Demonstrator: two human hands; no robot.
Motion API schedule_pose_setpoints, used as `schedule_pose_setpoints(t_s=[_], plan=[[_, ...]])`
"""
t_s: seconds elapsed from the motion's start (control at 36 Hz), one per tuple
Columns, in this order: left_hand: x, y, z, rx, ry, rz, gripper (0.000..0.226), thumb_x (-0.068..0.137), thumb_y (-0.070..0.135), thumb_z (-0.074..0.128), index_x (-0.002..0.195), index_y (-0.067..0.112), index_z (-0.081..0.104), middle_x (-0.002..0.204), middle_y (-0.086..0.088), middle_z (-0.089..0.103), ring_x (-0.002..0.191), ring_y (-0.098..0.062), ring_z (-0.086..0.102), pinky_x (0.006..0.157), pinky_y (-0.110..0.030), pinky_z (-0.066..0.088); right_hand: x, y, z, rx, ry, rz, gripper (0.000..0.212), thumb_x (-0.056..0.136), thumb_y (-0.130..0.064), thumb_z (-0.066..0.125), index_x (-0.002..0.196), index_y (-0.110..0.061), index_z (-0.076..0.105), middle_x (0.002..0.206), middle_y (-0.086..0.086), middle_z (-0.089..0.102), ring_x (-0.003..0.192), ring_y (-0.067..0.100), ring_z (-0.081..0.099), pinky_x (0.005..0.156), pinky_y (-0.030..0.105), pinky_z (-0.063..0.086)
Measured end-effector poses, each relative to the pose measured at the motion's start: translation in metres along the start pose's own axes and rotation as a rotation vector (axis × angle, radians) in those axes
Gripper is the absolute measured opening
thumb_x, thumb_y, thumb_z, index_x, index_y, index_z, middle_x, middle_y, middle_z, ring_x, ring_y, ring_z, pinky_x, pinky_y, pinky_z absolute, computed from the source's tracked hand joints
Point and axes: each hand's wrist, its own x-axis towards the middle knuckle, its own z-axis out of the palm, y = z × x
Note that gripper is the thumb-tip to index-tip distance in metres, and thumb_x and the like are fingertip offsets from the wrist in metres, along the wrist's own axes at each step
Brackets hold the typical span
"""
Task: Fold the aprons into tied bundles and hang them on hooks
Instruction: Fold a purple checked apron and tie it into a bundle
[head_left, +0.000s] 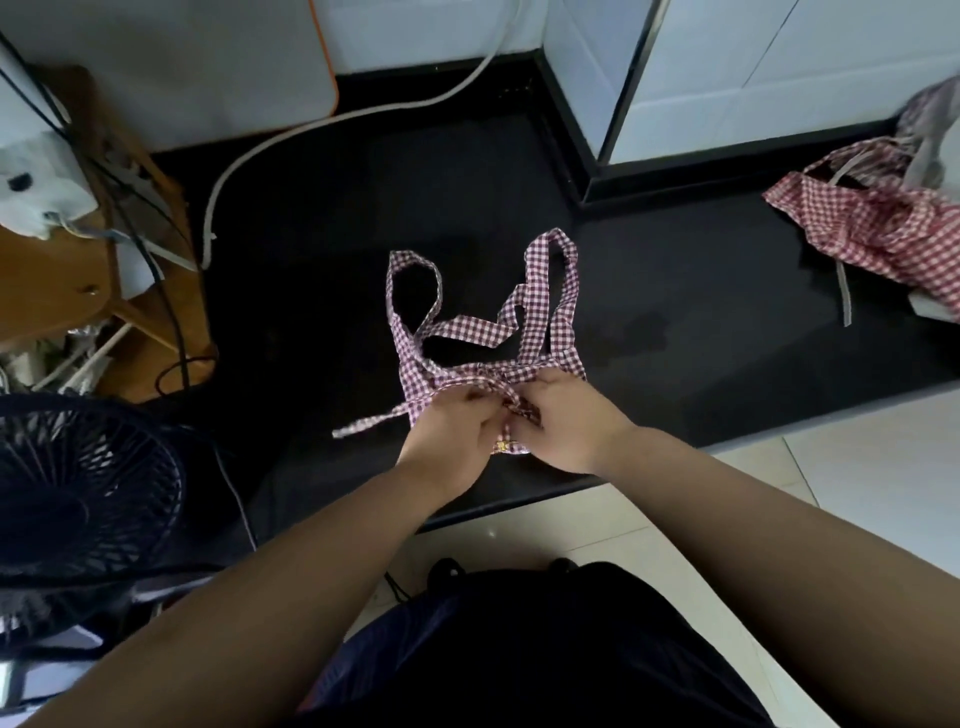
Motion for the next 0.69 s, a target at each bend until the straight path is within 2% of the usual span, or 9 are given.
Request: schedule_pose_setpoints(t_s=[0.08, 0.19, 0.28, 0.36, 0.42, 0.47, 0.58, 0.64, 0.69], plan=[[0.003, -0.001, -0.006, -0.09, 0.061, -0.031, 0.019, 0.091, 0.019, 0.064, 0.081, 0.006, 0.074, 0.064, 0.01, 0.059, 0.06, 0.001, 0.053, 0.057, -0.011, 0.037, 0.003, 0.001, -0.001, 0.126, -0.001, -0.002, 0.037, 0.095, -0.023, 0.05, 0.131, -0.015, 0.054, 0.128, 0.004, 0.057, 0.119, 0.022, 0.051, 0.097, 0.028, 0.038], [0.002, -0.004, -0.004, -0.13, 0.054, -0.036, 0.011, 0.082, 0.026, 0.074, 0.088, 0.018, 0.077, 0.085, 0.011, 0.067, 0.077, 0.001, 0.059, 0.067, -0.006, 0.043, 0.006, 0.006, -0.003, 0.225, -0.039, -0.02, 0.028, 0.097, -0.019, 0.05, 0.12, -0.024, 0.065, 0.116, -0.004, 0.066, 0.105, 0.015, 0.057, 0.087, 0.021, 0.042], [0.003, -0.005, -0.001, -0.114, 0.065, -0.053, 0.013, 0.084, 0.028, 0.072, 0.09, 0.017, 0.077, 0.09, 0.008, 0.063, 0.077, 0.001, 0.056, 0.067, -0.004, 0.04, 0.011, 0.013, -0.006, 0.221, -0.072, -0.054, 0.024, 0.097, -0.02, 0.052, 0.114, -0.018, 0.069, 0.103, -0.005, 0.066, 0.089, 0.008, 0.053, 0.069, 0.012, 0.035], [0.006, 0.004, -0.005, -0.307, 0.098, -0.27, 0.012, 0.091, 0.032, 0.063, 0.087, 0.029, 0.074, 0.088, 0.007, 0.07, 0.081, -0.01, 0.063, 0.077, -0.025, 0.051, 0.015, 0.017, -0.01, 0.331, -0.07, -0.037, 0.022, 0.098, -0.02, 0.049, 0.089, -0.013, 0.068, 0.075, -0.009, 0.057, 0.067, 0.006, 0.046, 0.061, 0.016, 0.033], [0.008, 0.011, -0.006, -0.467, 0.148, -0.376, 0.017, 0.093, 0.031, 0.06, 0.08, 0.036, 0.069, 0.083, 0.01, 0.07, 0.078, -0.012, 0.063, 0.074, -0.029, 0.051, 0.017, 0.016, -0.016, 0.489, -0.078, 0.027, 0.025, 0.099, -0.023, 0.048, 0.078, -0.019, 0.059, 0.072, -0.011, 0.052, 0.066, 0.002, 0.046, 0.058, 0.009, 0.035], [0.011, 0.016, -0.005, -0.544, 0.189, -0.419, 0.019, 0.097, 0.03, 0.054, 0.084, 0.029, 0.067, 0.084, 0.011, 0.07, 0.076, -0.013, 0.06, 0.07, -0.029, 0.048, 0.016, 0.015, -0.022, 0.672, -0.093, 0.077, 0.024, 0.1, -0.027, 0.047, 0.08, -0.021, 0.059, 0.081, -0.007, 0.058, 0.074, 0.003, 0.05, 0.065, 0.008, 0.037], [0.017, 0.019, -0.006, -0.537, 0.212, -0.526, 0.026, 0.1, 0.034, 0.046, 0.091, 0.017, 0.063, 0.079, 0.01, 0.064, 0.065, -0.011, 0.05, 0.057, -0.022, 0.04, 0.011, 0.019, -0.022, 0.982, -0.093, 0.193, 0.023, 0.1, -0.027, 0.044, 0.103, -0.016, 0.064, 0.111, -0.001, 0.064, 0.104, 0.01, 0.056, 0.086, 0.02, 0.042], [0.022, 0.021, -0.005, -0.542, 0.218, -0.56, 0.024, 0.099, 0.033, 0.049, 0.09, 0.015, 0.063, 0.079, 0.009, 0.063, 0.062, -0.009, 0.048, 0.05, -0.016, 0.039, 0.01, 0.021, -0.015, 0.986, -0.075, 0.164, 0.026, 0.1, -0.027, 0.044, 0.101, -0.009, 0.063, 0.101, 0.003, 0.063, 0.095, 0.012, 0.057, 0.084, 0.023, 0.042], [0.024, 0.023, -0.004, -0.567, 0.218, -0.576, 0.02, 0.097, 0.03, 0.054, 0.088, 0.015, 0.065, 0.079, 0.005, 0.064, 0.066, -0.009, 0.053, 0.057, -0.019, 0.043, 0.007, 0.018, -0.011, 0.865, -0.059, 0.056, 0.027, 0.1, -0.025, 0.043, 0.091, -0.004, 0.058, 0.079, 0.006, 0.051, 0.073, 0.006, 0.049, 0.07, 0.02, 0.039]])
